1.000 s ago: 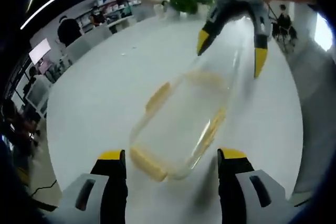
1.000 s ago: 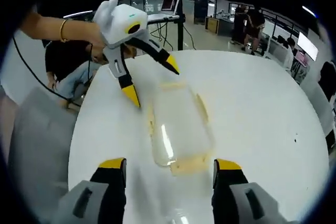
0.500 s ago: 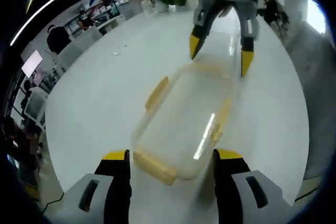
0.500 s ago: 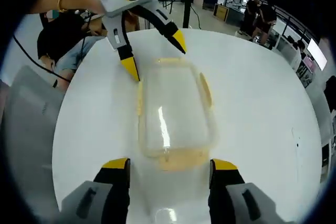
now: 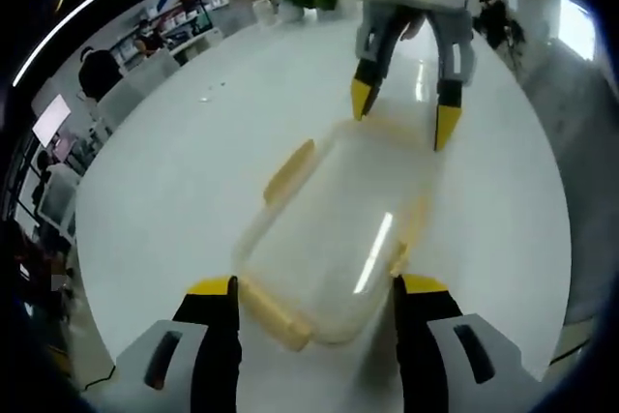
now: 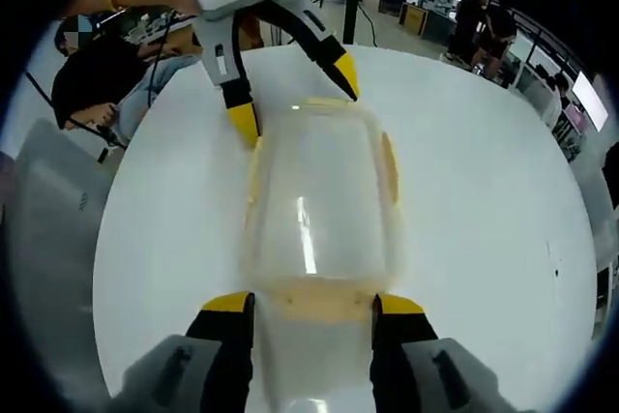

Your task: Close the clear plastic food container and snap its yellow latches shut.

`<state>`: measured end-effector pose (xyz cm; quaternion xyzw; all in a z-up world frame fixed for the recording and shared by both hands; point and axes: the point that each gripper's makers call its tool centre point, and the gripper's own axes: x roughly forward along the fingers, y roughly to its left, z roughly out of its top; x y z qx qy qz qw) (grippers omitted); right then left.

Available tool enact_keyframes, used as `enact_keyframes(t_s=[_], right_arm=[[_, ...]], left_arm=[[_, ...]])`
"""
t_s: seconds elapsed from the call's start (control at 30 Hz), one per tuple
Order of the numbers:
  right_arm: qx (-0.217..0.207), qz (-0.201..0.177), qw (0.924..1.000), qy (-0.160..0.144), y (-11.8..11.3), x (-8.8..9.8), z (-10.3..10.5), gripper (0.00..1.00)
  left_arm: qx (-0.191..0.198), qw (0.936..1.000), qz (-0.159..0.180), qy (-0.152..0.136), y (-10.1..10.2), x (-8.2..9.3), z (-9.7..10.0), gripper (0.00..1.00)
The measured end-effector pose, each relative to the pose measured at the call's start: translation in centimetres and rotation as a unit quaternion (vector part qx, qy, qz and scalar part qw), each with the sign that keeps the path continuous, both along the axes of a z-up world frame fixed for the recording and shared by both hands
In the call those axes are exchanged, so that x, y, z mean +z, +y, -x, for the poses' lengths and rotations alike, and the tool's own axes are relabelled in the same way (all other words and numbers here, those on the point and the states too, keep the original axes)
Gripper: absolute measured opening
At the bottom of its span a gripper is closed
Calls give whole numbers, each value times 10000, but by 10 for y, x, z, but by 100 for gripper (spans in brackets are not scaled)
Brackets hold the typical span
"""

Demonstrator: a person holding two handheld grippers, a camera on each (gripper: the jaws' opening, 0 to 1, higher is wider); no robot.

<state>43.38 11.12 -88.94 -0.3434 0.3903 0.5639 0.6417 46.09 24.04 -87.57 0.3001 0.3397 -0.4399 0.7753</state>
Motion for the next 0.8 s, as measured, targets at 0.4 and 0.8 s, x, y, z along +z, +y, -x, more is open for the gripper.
enact_keyframes(t_s=[0.4,0.8], right_arm=[[-36,-4,10000,12,0,0,-8,37],[289,353,9989,94,-1,0,-10,37]], left_arm=[[-484,9985,-239,89,6,-1,2,63],[-965,9929,-645,260,8,-2,0,62]])
